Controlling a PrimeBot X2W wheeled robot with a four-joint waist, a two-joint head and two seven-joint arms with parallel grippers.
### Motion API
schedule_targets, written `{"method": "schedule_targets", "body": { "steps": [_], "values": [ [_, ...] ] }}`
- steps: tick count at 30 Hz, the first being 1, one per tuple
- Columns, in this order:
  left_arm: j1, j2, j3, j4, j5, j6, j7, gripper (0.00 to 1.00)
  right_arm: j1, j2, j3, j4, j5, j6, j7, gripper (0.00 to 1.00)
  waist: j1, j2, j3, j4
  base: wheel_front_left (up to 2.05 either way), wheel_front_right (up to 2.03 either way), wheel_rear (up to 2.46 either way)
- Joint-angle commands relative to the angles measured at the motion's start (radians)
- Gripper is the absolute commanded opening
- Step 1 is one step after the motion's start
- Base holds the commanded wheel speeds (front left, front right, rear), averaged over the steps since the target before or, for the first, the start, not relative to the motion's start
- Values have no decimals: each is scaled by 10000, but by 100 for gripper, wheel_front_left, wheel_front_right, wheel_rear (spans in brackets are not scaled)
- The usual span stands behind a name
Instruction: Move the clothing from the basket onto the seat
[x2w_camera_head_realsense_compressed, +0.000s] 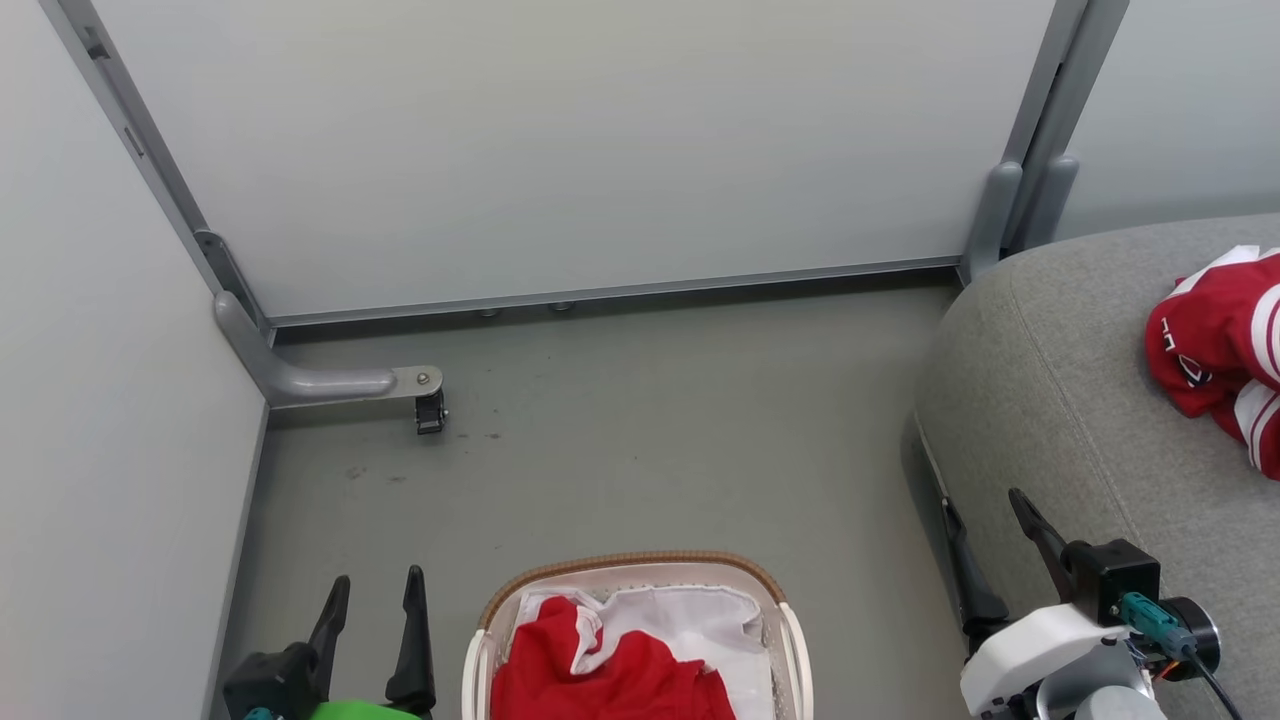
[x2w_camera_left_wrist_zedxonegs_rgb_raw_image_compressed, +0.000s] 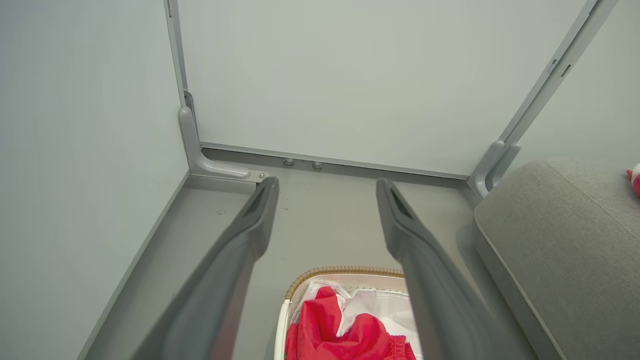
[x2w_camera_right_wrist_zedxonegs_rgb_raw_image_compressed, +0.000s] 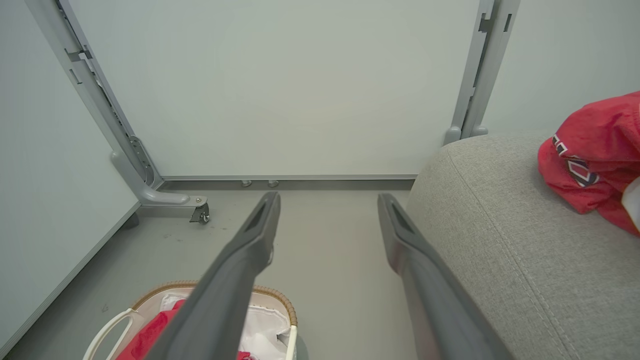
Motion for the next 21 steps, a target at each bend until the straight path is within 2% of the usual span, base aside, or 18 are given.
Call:
{"method": "schedule_targets", "body": {
  "steps": [1,21],
  "values": [
    [133,-33,61,16,102,-58,-5,100,87,-36,1,-3,56,-14,-45,100,0,0,-4,10,0,0,0],
    [116,-152,221,66,286,-249,-5,100,-29,-35,-76,-77,34,-14,-45,100,0,0,-16,-10,0,0,0]
  ]
}}
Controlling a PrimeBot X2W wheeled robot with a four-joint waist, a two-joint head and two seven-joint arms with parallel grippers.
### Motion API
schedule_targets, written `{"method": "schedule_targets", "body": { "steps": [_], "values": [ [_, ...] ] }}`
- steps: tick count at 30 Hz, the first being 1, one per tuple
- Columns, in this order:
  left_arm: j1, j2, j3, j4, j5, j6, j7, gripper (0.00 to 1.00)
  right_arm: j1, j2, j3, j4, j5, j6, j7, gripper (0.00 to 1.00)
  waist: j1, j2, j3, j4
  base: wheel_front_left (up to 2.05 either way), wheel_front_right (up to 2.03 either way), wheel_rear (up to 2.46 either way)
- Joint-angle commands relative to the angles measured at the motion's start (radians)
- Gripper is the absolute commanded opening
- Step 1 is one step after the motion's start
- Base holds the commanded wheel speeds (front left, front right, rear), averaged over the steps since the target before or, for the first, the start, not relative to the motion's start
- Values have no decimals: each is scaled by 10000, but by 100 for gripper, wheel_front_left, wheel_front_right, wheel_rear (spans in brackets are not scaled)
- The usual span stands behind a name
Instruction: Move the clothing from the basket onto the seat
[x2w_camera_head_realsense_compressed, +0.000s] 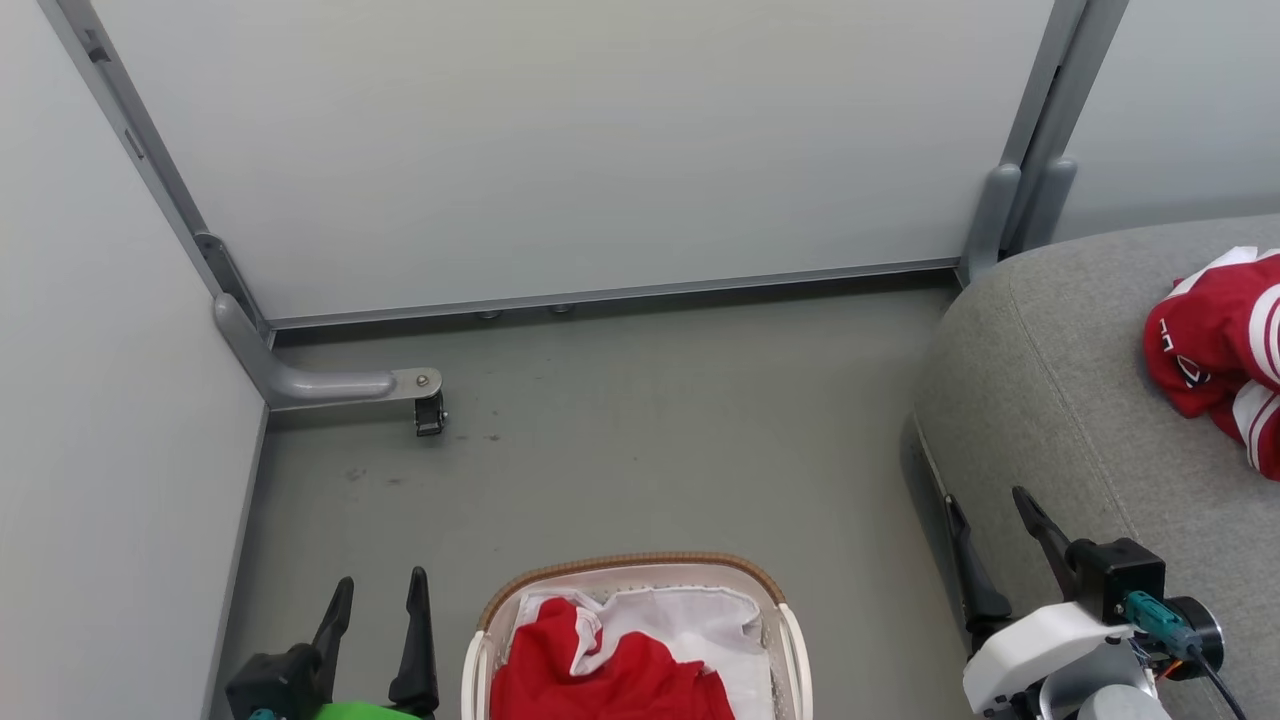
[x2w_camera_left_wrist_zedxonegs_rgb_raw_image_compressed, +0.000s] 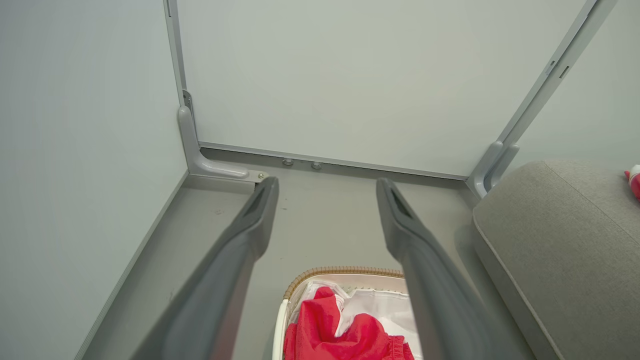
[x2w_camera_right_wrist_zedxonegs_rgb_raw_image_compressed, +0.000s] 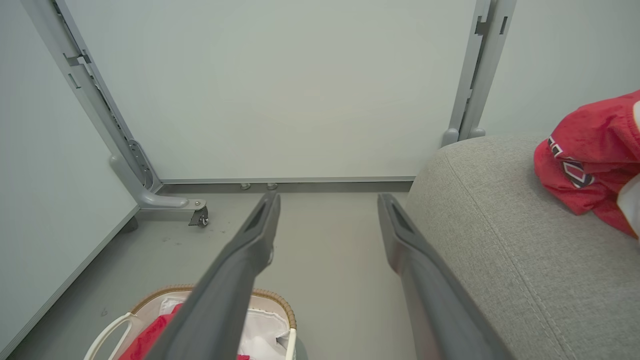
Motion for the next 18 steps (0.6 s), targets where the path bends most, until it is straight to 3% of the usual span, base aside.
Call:
{"method": "schedule_targets", "body": {
  "steps": [1,9,18],
  "values": [
    [79,2,10,-13,138,-61,-5,100,-37,-35,-27,-57,-11,-14,-45,100,1,0,35,-1,0,0,0],
    [-754,4,-799,539,548,-245,-5,100,-279,-37,-285,-204,-172,-14,-45,100,1,0,493,-185,0,0,0],
    [-2974,113,-2118,1873,1184,-375,185,100,-1099,-34,-495,-1006,-361,-14,-45,100,1,0,2029,-896,0,0,0]
  ]
}}
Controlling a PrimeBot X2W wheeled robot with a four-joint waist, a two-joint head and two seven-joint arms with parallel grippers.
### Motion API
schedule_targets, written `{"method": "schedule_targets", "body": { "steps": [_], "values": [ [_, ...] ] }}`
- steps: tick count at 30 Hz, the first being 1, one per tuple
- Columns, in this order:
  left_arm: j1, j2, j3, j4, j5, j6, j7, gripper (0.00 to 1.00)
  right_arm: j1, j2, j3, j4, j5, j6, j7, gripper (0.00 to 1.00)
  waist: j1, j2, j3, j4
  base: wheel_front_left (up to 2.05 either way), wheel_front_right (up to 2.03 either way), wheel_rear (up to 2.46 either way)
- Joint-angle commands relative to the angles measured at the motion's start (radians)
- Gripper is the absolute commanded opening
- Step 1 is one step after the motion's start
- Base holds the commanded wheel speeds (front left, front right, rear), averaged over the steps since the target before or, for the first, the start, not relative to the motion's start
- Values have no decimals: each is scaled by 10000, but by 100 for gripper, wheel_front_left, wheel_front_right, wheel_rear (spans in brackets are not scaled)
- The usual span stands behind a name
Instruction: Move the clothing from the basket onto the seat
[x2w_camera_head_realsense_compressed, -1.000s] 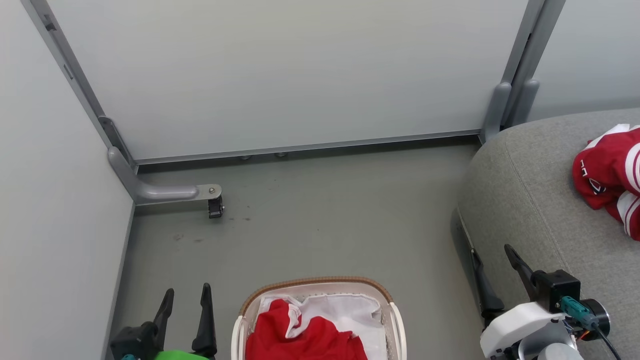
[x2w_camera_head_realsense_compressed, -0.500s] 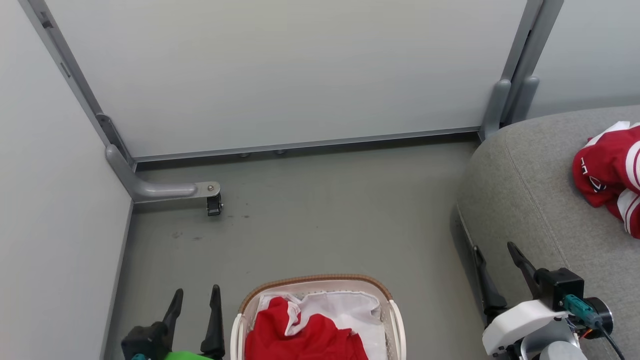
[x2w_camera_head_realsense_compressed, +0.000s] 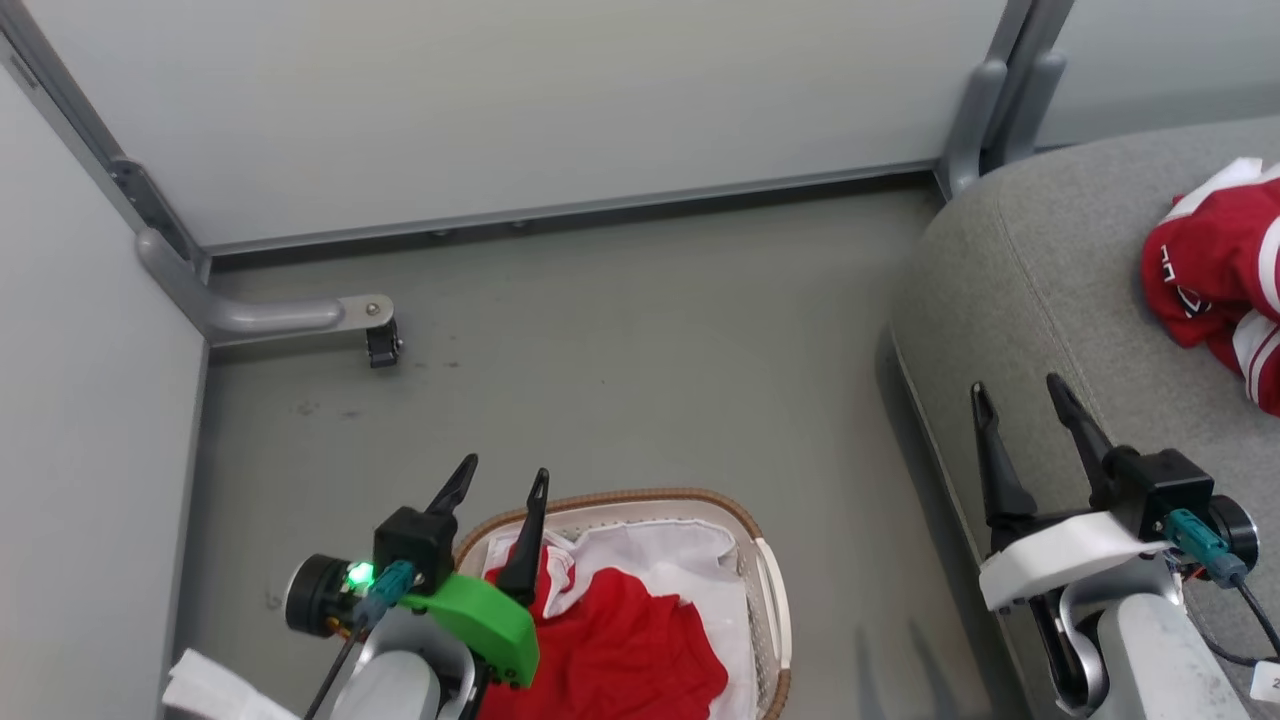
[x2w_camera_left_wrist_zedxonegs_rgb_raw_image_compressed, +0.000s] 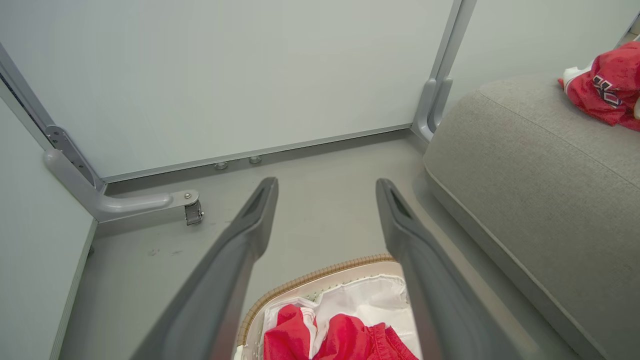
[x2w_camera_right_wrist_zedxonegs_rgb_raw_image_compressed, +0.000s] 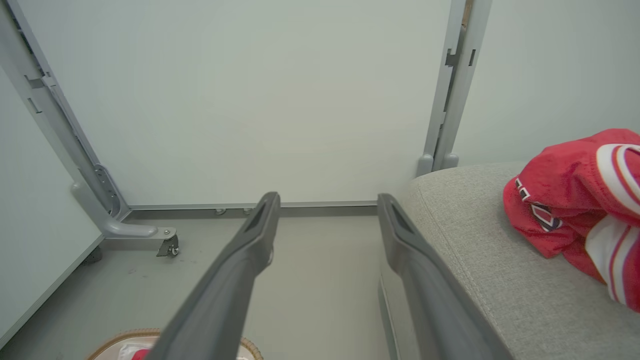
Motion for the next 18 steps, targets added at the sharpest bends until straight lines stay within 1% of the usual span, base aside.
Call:
{"method": "schedule_targets", "body": {
  "steps": [1,5,10,12,16,18],
  "values": [
    [-440,47,-182,276,109,-48,40,100,-247,-35,-13,-167,-90,-14,-45,100,0,0,967,-580,0,0,0],
    [-1338,-9,-882,1377,-10,-71,146,100,-637,-32,35,-547,65,-14,-44,100,0,0,1839,-1077,0,0,0],
    [-2254,-54,-2092,2715,-469,-72,292,100,-1102,-32,187,-929,421,-14,-36,100,0,0,2992,-1779,0,0,0],
    [-2593,-29,-2438,3324,-574,-73,391,100,-1285,-23,364,-1036,591,-14,-36,100,0,0,3421,-2076,0,0,0],
    [-3192,163,-2812,4499,-770,-73,508,100,-1602,-26,730,-1286,952,-14,-36,100,0,0,4242,-2710,0,0,0],
    [-3415,214,-2849,4997,-961,-73,604,100,-1755,-24,817,-1456,1149,-14,-36,100,0,0,4647,-3018,0,0,0]
  ]
}}
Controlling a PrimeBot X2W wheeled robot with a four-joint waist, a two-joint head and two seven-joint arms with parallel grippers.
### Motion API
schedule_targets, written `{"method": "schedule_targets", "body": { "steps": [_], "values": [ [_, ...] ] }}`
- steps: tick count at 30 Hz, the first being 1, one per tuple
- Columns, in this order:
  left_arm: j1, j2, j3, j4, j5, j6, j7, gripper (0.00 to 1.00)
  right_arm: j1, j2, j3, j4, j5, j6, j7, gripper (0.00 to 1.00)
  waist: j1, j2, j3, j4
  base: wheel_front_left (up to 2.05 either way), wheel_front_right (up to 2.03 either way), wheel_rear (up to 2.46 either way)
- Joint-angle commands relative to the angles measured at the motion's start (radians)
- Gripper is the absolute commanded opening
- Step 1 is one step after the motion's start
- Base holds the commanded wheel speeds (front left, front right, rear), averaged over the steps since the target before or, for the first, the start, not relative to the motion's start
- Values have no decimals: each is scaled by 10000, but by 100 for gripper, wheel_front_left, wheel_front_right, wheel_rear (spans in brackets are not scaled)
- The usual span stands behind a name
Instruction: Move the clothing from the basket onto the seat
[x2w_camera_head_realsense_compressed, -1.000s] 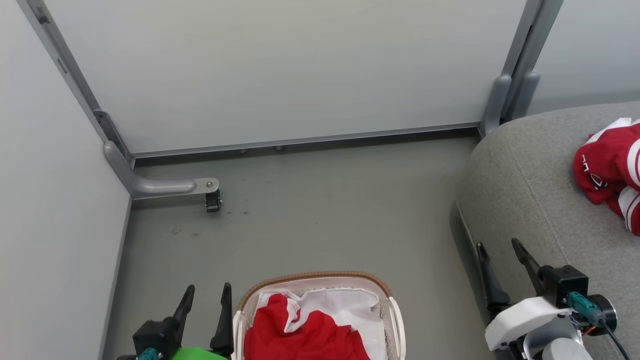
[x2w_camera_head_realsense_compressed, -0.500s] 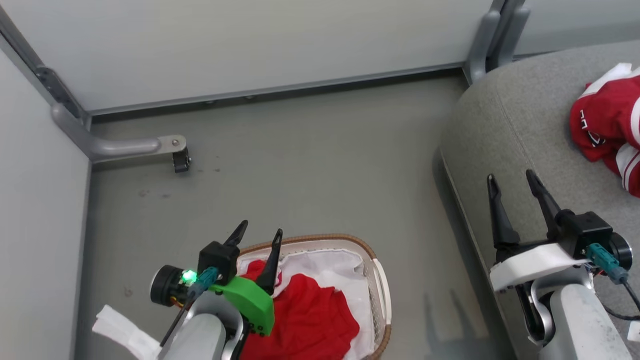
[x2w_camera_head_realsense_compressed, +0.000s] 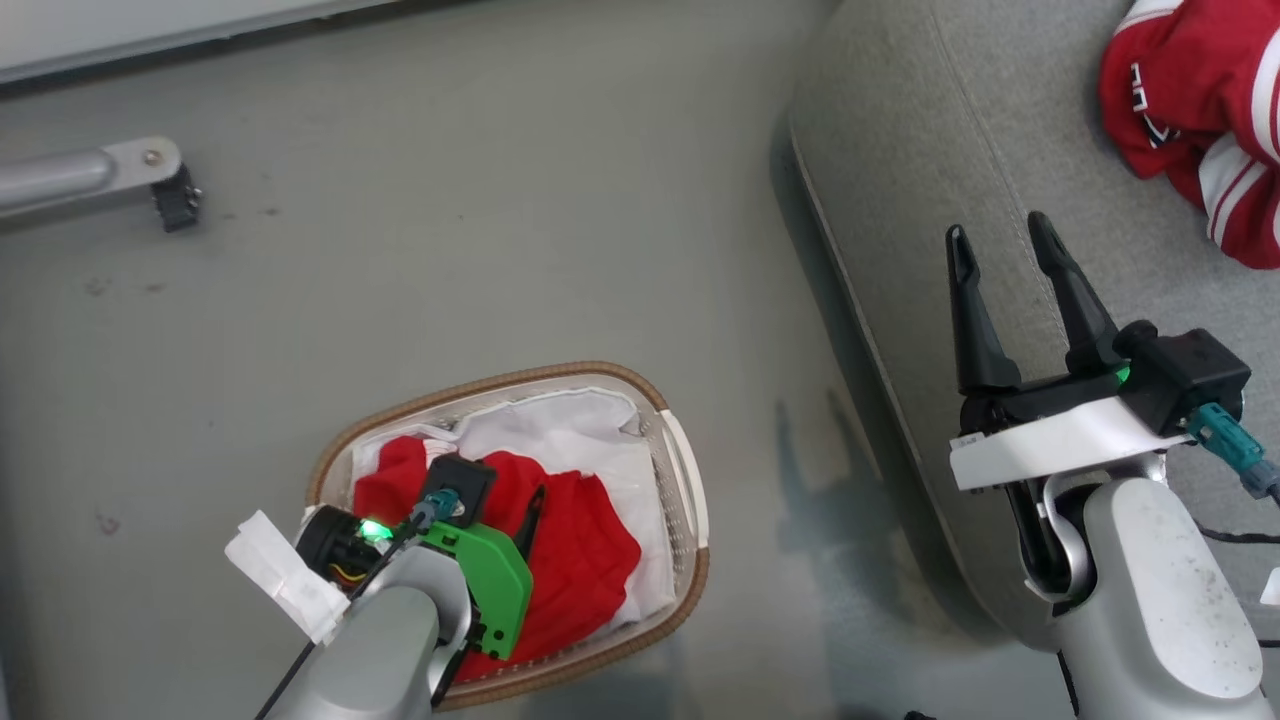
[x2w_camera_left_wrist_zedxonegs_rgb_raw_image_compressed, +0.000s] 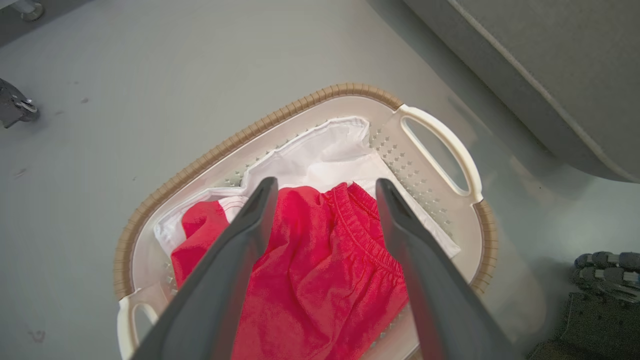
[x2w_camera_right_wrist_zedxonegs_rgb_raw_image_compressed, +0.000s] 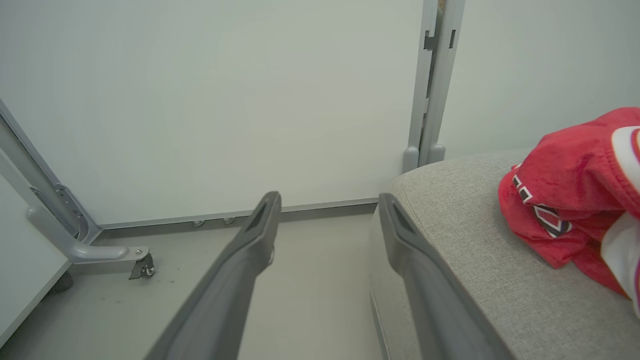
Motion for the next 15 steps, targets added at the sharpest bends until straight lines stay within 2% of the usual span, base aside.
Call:
{"method": "schedule_targets", "body": {
  "steps": [1,8,15],
  "values": [
    [-331,176,-88,259,-58,-24,71,100,-230,-8,42,-165,168,-14,-24,100,-1,0,1682,-1520,0,0,0],
    [-1190,521,-838,1248,120,-25,265,100,-592,5,140,-701,867,-14,-24,100,-1,0,3027,-2086,0,0,0],
    [-1915,764,-1390,1667,180,-24,284,100,-931,2,319,-961,1354,-14,-24,100,-1,0,3975,-2356,0,0,0]
  ]
}}
